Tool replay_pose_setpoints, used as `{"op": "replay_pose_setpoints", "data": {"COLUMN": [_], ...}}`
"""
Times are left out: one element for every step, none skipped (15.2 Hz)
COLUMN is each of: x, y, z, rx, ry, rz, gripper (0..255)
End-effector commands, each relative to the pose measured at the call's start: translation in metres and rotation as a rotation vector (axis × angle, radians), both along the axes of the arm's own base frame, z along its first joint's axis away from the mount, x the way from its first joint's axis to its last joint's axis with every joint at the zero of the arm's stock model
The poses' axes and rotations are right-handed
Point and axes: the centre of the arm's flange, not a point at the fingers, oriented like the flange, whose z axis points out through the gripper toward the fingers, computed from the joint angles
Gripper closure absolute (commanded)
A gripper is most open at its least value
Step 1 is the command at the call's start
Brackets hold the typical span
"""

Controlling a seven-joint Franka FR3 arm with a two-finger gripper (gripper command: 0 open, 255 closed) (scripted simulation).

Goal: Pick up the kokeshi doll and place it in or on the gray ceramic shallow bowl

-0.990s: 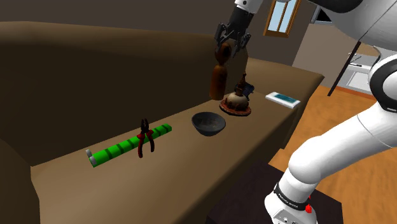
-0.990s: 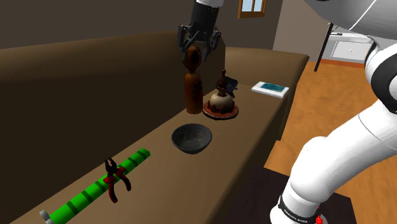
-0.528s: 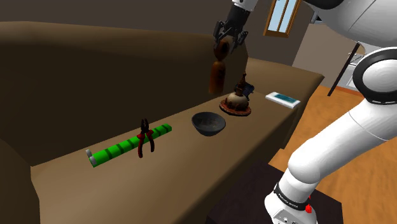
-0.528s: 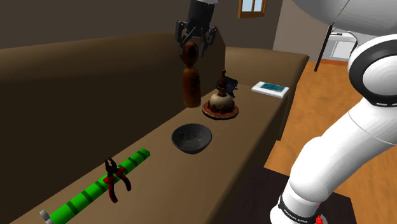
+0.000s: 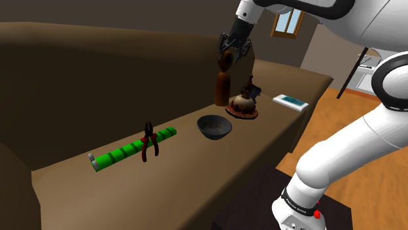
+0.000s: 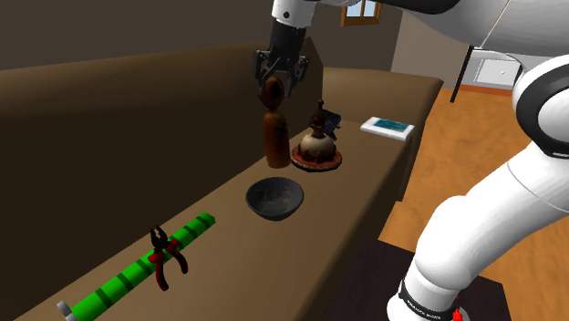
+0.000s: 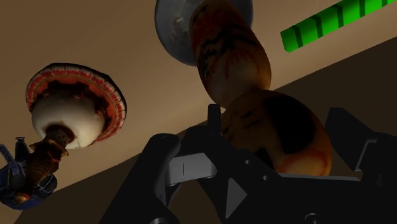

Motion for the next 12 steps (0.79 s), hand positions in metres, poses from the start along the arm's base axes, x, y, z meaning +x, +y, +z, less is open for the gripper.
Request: {"op": "replay_pose_setpoints", "data": {"x": [-0.001,-0.001,-0.001,-0.001,-0.001,-0.001,-0.001,-0.001,-0.001,-0.001,-0.001,-0.001], "y": [0.0,0.0,0.0,0.0,0.0,0.0,0.0,0.0,0.0,0.0,0.0,0.0], "z": [-0.011,-0.016,-0.022,-0.027,-0.032,-0.038,-0.043,-0.048,-0.053,-0.059,-0.064,-0.069], "rx": [0.0,0.0,0.0,0.0,0.0,0.0,0.0,0.0,0.0,0.0,0.0,0.0], "ry": [-0.002,-0.002,-0.002,-0.002,-0.002,-0.002,-0.002,-0.002,-0.002,-0.002,-0.002,-0.002], "rz": [0.0,0.0,0.0,0.0,0.0,0.0,0.0,0.0,0.0,0.0,0.0,0.0], "gripper": [255,255,255,255,255,255,255,255,255,255,255,255]}}
